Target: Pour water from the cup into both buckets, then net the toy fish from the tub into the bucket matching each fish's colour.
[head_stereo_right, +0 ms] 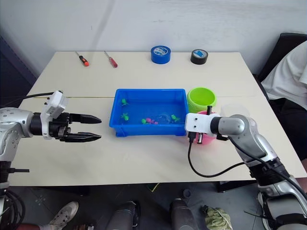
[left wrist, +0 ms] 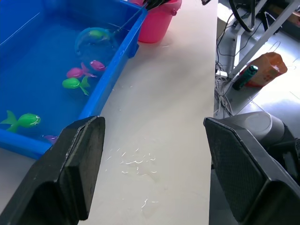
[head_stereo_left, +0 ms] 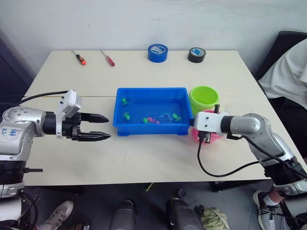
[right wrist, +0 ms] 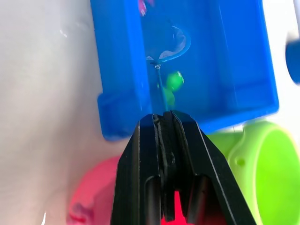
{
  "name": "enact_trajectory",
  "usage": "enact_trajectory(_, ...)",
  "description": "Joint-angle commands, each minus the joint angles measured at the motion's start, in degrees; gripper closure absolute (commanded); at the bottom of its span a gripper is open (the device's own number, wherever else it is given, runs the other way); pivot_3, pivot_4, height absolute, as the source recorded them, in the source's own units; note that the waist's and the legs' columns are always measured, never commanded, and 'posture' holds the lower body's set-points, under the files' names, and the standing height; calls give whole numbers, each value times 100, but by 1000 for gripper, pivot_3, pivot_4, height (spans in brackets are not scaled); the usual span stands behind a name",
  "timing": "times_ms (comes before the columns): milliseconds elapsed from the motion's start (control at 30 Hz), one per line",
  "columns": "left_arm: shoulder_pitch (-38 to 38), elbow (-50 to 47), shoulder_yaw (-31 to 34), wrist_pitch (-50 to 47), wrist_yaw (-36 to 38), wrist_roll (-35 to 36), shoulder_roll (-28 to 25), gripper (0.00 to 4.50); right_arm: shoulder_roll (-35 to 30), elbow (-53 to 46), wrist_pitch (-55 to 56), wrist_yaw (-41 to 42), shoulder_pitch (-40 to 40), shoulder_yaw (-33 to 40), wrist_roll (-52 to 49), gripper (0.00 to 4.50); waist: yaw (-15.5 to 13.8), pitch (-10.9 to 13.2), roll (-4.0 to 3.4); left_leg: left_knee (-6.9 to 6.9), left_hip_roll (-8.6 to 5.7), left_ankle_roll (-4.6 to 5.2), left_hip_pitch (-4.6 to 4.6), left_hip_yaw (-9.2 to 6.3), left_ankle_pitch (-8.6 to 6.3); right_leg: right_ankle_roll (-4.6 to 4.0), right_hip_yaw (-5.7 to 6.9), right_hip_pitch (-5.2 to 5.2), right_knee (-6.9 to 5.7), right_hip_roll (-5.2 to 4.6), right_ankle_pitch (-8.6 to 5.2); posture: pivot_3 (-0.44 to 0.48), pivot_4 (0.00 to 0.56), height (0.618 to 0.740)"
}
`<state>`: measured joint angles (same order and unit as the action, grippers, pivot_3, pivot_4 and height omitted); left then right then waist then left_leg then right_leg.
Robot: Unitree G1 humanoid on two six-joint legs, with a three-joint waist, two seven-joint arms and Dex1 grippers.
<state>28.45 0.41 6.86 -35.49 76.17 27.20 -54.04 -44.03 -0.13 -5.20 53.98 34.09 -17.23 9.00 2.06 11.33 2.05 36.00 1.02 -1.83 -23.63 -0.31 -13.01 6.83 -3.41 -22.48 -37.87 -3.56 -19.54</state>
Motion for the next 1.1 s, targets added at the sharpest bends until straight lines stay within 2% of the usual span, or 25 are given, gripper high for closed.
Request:
enact_trajectory(33, -87, -279, 295, -73, -119, 212, -117, 814, 126, -15, 116, 173, 157, -27, -36, 4500, 0, 0, 0, 0, 0, 0, 0, 0, 0, 0, 0, 0, 0, 0, 0, 0, 150, 734)
enact_trajectory(133, -166, -377, 378, -134, -195, 275, -139, 814, 284, 12, 4, 288, 201, -40, -105, 4500, -2, 0, 0, -1, 0, -1, 0, -2, 0, 0, -1, 0, 1, -1, 0, 0, 150, 734)
enact_trajectory(267, -288, -474, 479, -183, -281, 338, -197, 814, 535, -53, -851, 428, 255, 225, -523, 4500, -5, 0, 0, -1, 2, -1, 1, -6, -1, 0, 0, 0, 1, -1, 0, 0, 150, 734)
enact_trajectory(500, -288, -467, 503, -194, -344, 379, -226, 814, 452, -315, -2011, 607, 323, 628, -1063, 4500, -33, 0, 0, -4, 0, -1, 0, -34, -1, -1, 0, 0, 4, -7, 0, 0, 150, 734)
enact_trajectory(767, -21, -234, 358, -103, -323, 348, -123, 814, 607, -701, -3494, 443, 599, 1128, -1918, 4500, -14, 0, -1, -8, 2, -2, 1, -35, -2, -4, 0, -1, 4, -5, -2, 0, 150, 734)
enact_trajectory(1100, 257, 311, 446, 394, -475, 232, 85, 814, 550, -904, -3962, 183, 666, 1252, -2326, 4500, -20, 1, -1, -13, -1, -1, -2, -35, -4, -5, 2, -2, 13, -11, -2, 0, 150, 734)
